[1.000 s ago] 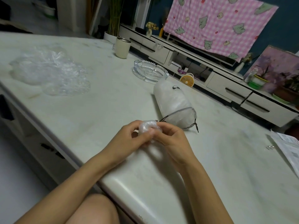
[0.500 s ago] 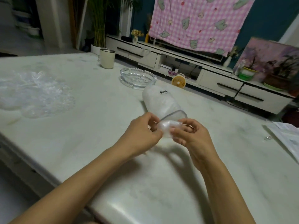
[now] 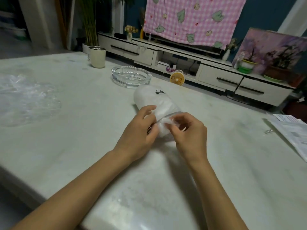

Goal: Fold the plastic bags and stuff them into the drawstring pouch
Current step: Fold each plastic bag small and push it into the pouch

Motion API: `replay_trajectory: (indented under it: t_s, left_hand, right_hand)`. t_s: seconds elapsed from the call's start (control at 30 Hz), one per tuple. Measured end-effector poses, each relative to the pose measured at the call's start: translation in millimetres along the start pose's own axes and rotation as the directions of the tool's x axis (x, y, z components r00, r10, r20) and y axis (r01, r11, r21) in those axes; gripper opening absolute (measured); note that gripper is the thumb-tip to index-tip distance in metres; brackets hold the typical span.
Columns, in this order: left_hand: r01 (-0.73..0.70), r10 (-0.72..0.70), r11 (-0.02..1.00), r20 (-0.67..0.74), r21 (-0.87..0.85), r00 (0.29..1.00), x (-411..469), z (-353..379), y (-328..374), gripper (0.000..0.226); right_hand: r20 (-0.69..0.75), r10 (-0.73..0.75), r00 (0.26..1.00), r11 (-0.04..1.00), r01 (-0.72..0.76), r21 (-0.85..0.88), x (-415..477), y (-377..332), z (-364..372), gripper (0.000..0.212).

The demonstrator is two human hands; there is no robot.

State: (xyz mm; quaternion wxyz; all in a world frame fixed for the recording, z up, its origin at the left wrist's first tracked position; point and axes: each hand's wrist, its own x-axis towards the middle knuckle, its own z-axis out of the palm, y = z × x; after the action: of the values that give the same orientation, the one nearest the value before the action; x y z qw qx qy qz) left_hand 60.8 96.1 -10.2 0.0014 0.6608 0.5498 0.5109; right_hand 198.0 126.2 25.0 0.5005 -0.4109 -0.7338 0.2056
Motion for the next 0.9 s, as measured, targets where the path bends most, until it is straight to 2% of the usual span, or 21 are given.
replay_trajectory:
  t_s: [0.1, 0.17, 0.23, 0.33, 0.43, 0.5, 0.57, 0.6, 0.67, 0.7, 0.77, 0.8, 0.9]
  left_hand:
    - [-0.035, 0.023, 0.988, -0.084, -0.149, 0.996, -5, -4, 5, 0.023]
    - [-0.058, 0.043, 0.983, -0.088, -0.174, 0.995, -11, -7, 7, 0.02]
    - [-0.079, 0.068, 0.982, -0.07, -0.17, 0.995, -18, -8, 9, 0.018]
    - [-0.078, 0.077, 0.984, -0.012, -0.157, 0.997, -29, -11, 14, 0.016]
    - [-0.1, 0.107, 0.987, 0.049, -0.128, 0.993, -40, -8, 22, 0.011]
    - [-0.106, 0.109, 0.993, 0.059, -0.051, 0.992, -45, -6, 22, 0.012]
    - [-0.128, 0.123, 0.988, 0.065, 0.088, 0.99, -43, -4, 20, 0.024]
    - [-0.129, 0.117, 0.977, 0.082, 0.168, 0.99, -40, -7, 18, 0.032]
    - [-0.094, 0.054, 0.948, 0.135, 0.305, 0.989, -32, -9, 11, 0.038]
    - [-0.066, 0.013, 0.931, 0.148, 0.358, 0.989, -28, -10, 7, 0.034]
    - [0.01, -0.081, 0.933, 0.185, 0.359, 0.979, -19, -16, 2, 0.023]
    - [0.017, -0.092, 0.937, 0.2, 0.349, 0.975, -16, -23, 0, 0.026]
    - [-0.016, -0.046, 0.906, 0.135, 0.423, 0.99, -20, -59, -15, 0.032]
  right_hand:
    - [-0.172, -0.27, 0.947, 0.93, 0.211, -0.3, -2, 2, 5, 0.015]
    - [-0.215, -0.348, 0.913, 0.897, 0.257, -0.359, -2, 2, 7, 0.024]
    - [-0.164, -0.372, 0.914, 0.886, 0.297, -0.355, -2, 1, 8, 0.042]
    - [-0.063, -0.319, 0.946, 0.894, 0.278, -0.352, 0, 5, 13, 0.058]
    - [-0.129, -0.248, 0.96, 0.899, 0.178, -0.399, -4, 5, 21, 0.039]
    - [-0.118, -0.092, 0.989, 0.931, 0.043, -0.362, -4, -1, 24, 0.029]
    - [0.046, 0.072, 0.996, 0.945, -0.053, -0.321, 0, -3, 23, 0.03]
    - [0.13, 0.105, 0.986, 0.962, -0.068, -0.263, 2, -5, 21, 0.032]
    - [0.239, 0.104, 0.965, 0.99, -0.077, -0.12, 3, -8, 13, 0.036]
    - [0.246, 0.094, 0.965, 0.994, -0.078, -0.076, 0, -10, 9, 0.038]
    - [0.178, 0.025, 0.984, 0.997, -0.01, -0.083, -10, -15, 6, 0.038]
    - [0.138, -0.022, 0.99, 0.995, 0.035, -0.098, -17, -17, 7, 0.035]
    - [0.12, -0.111, 0.987, 0.991, 0.119, -0.066, -28, -30, 11, 0.029]
